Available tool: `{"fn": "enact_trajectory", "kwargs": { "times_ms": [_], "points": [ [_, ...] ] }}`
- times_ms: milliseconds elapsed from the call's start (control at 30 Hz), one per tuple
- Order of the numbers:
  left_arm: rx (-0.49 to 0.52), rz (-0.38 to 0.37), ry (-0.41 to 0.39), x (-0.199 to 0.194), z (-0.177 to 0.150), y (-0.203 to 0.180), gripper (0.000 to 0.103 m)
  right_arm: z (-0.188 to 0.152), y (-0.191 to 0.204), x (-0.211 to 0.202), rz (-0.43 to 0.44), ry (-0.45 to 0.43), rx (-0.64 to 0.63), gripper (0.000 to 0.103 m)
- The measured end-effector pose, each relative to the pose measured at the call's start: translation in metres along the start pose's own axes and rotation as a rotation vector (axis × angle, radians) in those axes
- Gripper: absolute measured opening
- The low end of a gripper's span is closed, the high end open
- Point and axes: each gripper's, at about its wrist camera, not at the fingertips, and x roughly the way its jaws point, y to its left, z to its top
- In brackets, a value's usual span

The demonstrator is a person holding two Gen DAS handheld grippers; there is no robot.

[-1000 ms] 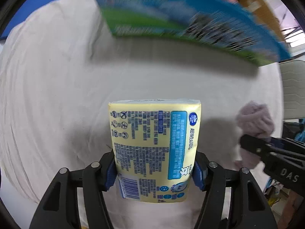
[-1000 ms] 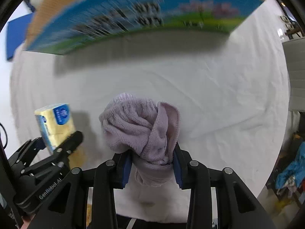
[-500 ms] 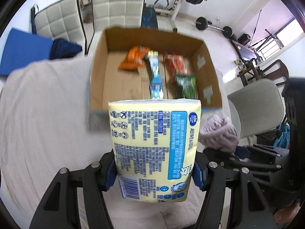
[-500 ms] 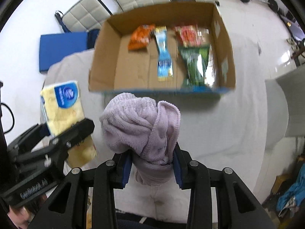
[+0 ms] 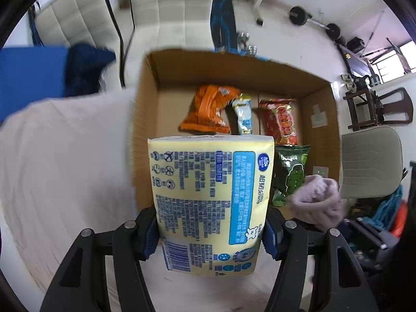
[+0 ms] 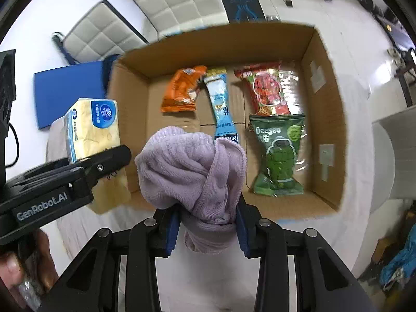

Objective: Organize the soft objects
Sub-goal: 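Lower the carton and cloth into the box and open both tools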

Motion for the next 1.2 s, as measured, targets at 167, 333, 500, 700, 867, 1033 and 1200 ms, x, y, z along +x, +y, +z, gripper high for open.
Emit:
{"fn": "enact_trajectory", "kwargs": {
  "times_ms": [167,333,500,700,867,1033,1200],
  "points": [
    [-0.027,-0.007,0.129,0.048,0.018,0.002,0.061,0.02,-0.006,0.044,-0.004,0.048,0.037,0.039],
    [-0.024,-0.011,0.203,0.081,0.024,0.002,0.061,0.031,-0.007,0.078,-0.024,0.108,0.015,0.039],
    [-0.028,-0.012,0.259,0.104,0.022,0.004,0.061,0.037,-0.009,0.103,-0.047,0.145,-0.008,0.041],
    [-0.04,-0.012,0.269,0.109,0.017,0.005,0.062,0.036,-0.006,0.113,-0.095,0.161,-0.052,0.046],
    [-0.009,0.016,0.254,0.098,0.014,-0.003,0.062,0.032,-0.005,0.109,-0.087,0.154,-0.059,0.065],
    [0.005,0.035,0.218,0.081,0.011,-0.007,0.062,0.03,-0.012,0.095,-0.103,0.138,-0.079,0.065],
    [0.006,0.056,0.167,0.062,0.005,-0.008,0.062,0.02,-0.02,0.079,-0.148,0.108,-0.09,0.065]
  ]
}}
